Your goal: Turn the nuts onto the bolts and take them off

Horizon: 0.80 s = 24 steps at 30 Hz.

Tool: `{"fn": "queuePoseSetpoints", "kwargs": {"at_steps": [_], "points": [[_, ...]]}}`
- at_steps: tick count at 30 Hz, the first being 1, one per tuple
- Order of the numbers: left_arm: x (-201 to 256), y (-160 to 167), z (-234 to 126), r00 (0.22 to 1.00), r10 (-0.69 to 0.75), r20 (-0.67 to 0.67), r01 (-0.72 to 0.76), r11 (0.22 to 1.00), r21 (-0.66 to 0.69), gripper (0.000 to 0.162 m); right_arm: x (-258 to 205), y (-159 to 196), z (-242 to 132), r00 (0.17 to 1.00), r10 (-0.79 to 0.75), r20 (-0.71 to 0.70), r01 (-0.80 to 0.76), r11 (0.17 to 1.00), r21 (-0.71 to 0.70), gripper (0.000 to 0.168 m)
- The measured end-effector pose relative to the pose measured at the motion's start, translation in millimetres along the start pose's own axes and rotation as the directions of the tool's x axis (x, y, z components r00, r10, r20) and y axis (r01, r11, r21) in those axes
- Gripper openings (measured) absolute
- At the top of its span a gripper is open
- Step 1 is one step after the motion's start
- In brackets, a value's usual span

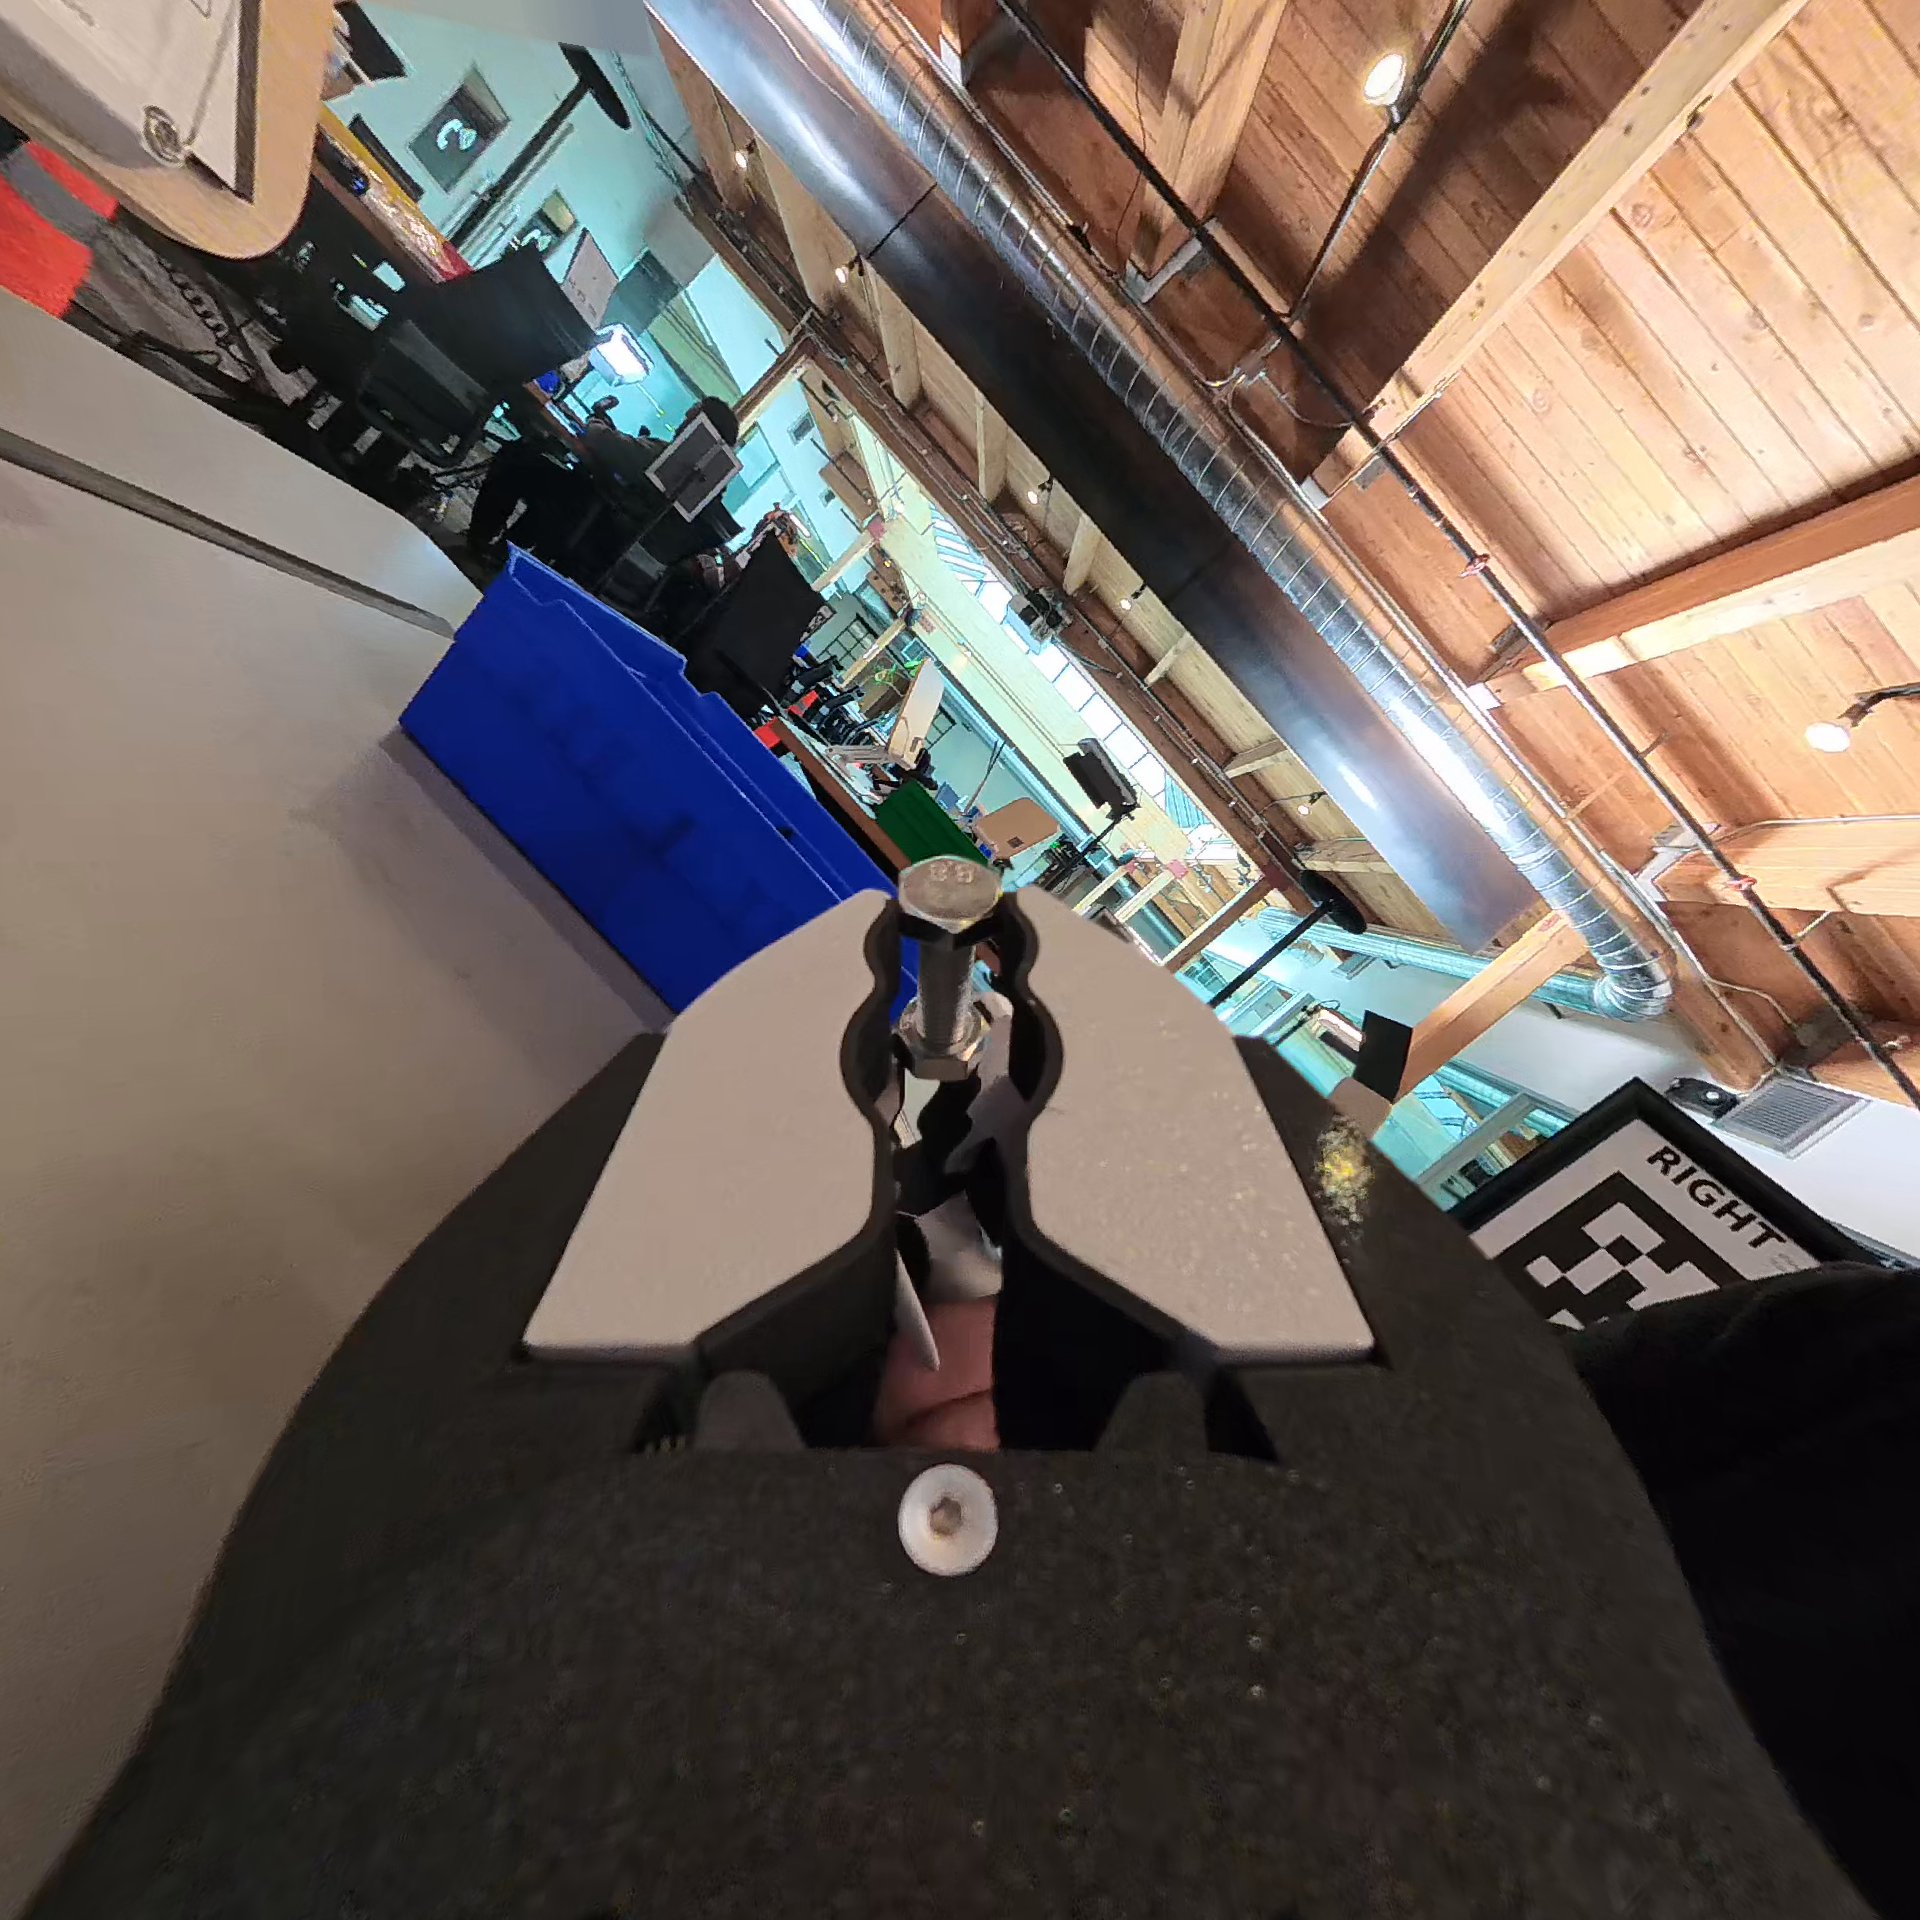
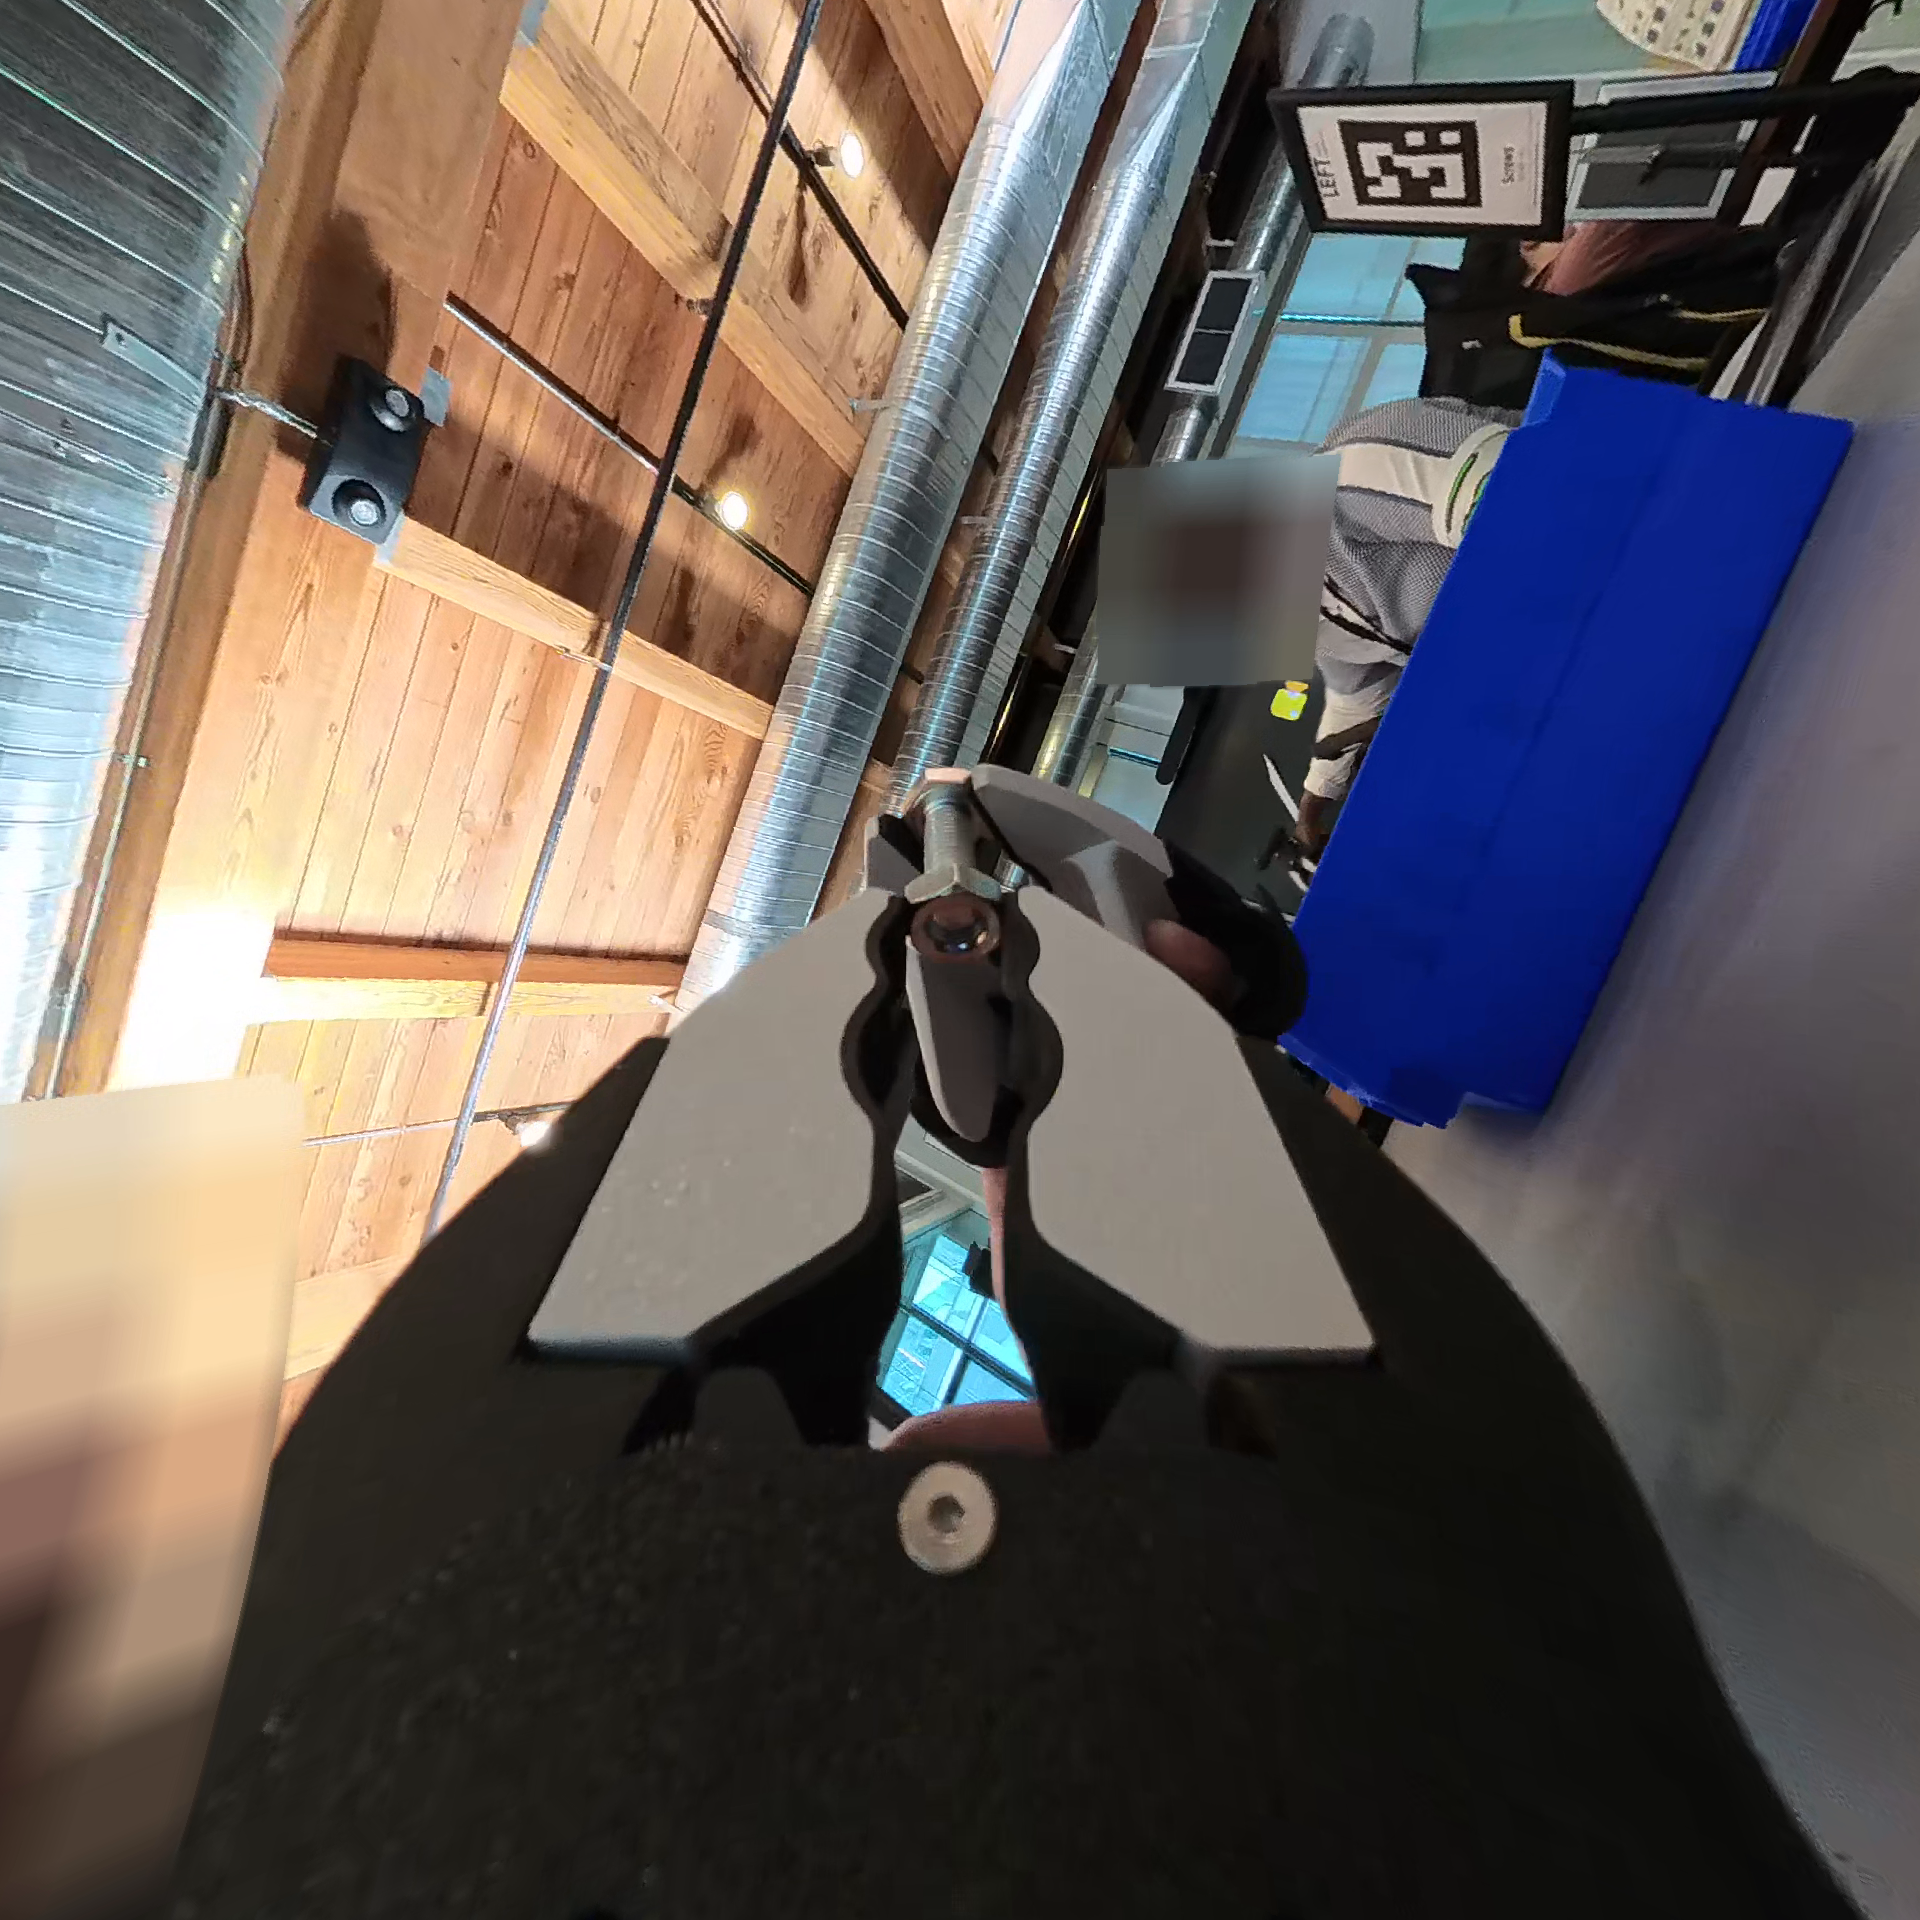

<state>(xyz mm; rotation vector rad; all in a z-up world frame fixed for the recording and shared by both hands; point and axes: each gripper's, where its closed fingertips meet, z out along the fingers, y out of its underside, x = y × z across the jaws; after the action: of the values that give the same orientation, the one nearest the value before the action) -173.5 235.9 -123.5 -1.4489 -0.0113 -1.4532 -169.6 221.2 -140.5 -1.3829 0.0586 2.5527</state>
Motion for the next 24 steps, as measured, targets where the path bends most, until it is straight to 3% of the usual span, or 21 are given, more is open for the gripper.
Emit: {"fn": "queuePoseSetpoints", "kwargs": {"at_steps": [3,6,7,9,12,15,16,18,20,22,24], "points": [[-0.2,1.9,1.6,1.0,-0.018,0.007,0.018,1.0,0.002,0.017,-1.3,-0.9,-2.6,0.994,-0.106,-0.019,0.106,0.994,-0.01,0.016],[1.4,1.6,3.3,0.998,-0.066,-0.003,0.066,0.998,0.019,0.016,-3.0,-0.3,-3.3,0.906,-0.411,-0.103,0.405,0.911,-0.08,0.017],[1.5,1.0,3.4,0.996,-0.09,-0.005,0.09,0.996,0.026,0.017,-2.3,0.2,-3.1,0.815,-0.564,-0.133,0.548,0.825,-0.139,0.017],[2.2,-0.6,3.0,0.992,-0.127,-0.011,0.127,0.991,0.034,0.017,-3.3,-1.7,-2.1,0.542,-0.826,-0.154,0.782,0.563,-0.267,0.016],[3.7,-3.1,1.7,0.985,-0.171,-0.022,0.172,0.984,0.036,0.016,-6.5,-4.5,0.4,-0.008,-0.997,-0.077,0.896,0.027,-0.443,0.017],[3.9,-1.4,2.8,0.976,-0.216,-0.025,0.216,0.976,0.024,0.017,-7.9,-6.3,-1.8,-0.495,-0.868,0.045,0.733,-0.445,-0.514,0.017],[4.5,-0.3,3.4,0.971,-0.236,-0.033,0.236,0.971,0.021,0.016,-9.3,-6.2,-2.9,-0.627,-0.775,0.083,0.64,-0.572,-0.513,0.017],[3.1,2.5,4.4,0.96,-0.279,-0.037,0.28,0.96,0.016,0.016,-9.5,-5.7,-5.6,-0.809,-0.567,0.156,0.428,-0.75,-0.505,0.017],[2.5,0.8,3.5,0.945,-0.321,-0.058,0.323,0.946,0.03,0.016,-7.0,-1.5,-8.8,-0.914,-0.322,0.249,0.181,-0.869,-0.46,0.017],[-0.1,-5.3,-1.0,0.931,-0.359,-0.065,0.363,0.931,0.051,0.016,-2.9,3.0,-12.4,-0.952,-0.05,0.302,-0.07,-0.924,-0.375,0.017],[-2.6,-12.0,-6.8,0.941,-0.336,-0.046,0.338,0.939,0.064,0.017,0.4,11.3,-16.0,-0.956,-0.006,0.294,-0.09,-0.946,-0.312,0.017]]}}
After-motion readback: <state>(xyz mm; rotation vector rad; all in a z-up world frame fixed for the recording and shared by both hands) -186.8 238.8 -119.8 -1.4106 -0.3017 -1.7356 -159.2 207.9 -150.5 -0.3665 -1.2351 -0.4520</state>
